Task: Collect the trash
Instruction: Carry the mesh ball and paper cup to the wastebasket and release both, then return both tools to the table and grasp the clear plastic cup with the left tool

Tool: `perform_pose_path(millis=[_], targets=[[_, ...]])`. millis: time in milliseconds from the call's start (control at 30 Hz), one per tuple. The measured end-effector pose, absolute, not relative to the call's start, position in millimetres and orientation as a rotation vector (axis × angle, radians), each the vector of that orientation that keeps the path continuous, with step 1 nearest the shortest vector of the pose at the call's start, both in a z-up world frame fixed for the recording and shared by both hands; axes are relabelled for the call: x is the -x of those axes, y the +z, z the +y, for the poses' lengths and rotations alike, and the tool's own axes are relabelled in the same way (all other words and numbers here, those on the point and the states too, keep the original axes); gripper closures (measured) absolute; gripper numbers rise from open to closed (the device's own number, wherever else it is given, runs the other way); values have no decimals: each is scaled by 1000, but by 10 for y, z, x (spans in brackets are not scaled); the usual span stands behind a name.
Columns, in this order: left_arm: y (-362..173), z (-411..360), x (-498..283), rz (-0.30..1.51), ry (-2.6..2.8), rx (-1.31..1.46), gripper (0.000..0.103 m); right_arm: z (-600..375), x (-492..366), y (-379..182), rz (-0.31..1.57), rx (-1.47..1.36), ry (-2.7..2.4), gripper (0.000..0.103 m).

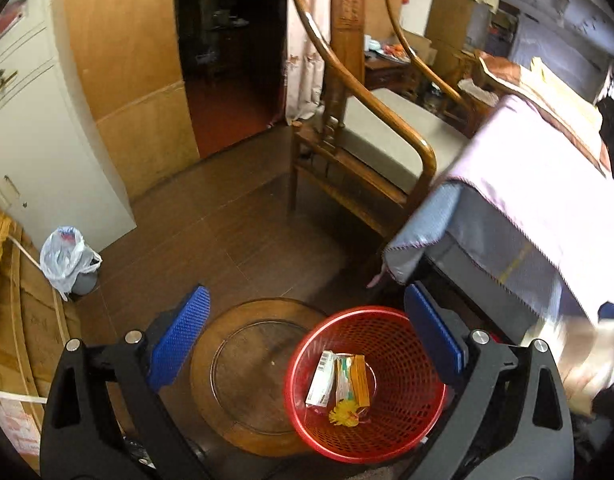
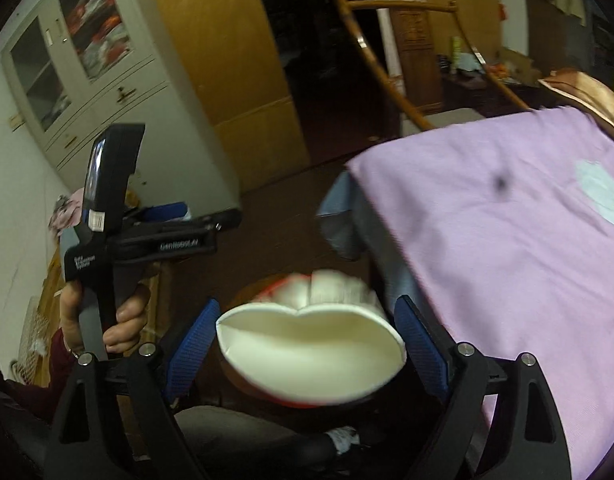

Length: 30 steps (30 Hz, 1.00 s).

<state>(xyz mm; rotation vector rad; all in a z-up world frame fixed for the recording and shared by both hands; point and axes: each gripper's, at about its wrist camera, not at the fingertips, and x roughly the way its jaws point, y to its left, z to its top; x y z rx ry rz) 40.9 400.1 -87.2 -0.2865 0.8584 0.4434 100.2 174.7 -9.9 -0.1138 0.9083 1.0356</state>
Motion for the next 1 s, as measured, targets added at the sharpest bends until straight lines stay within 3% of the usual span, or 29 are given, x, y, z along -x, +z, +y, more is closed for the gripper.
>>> perform_pose_path(millis=[200,600,1000], targets=[[-799,3888,-483,848,430,275,9,1416,-1057,-4,880,42,979,15],[-510,2850,-776,840,291,150,8,221,-1139,73,758,-121,807,12],[-438,956,-1480,891,-29,-18,8,-1546,-1266,-199,678,-277,424,10]])
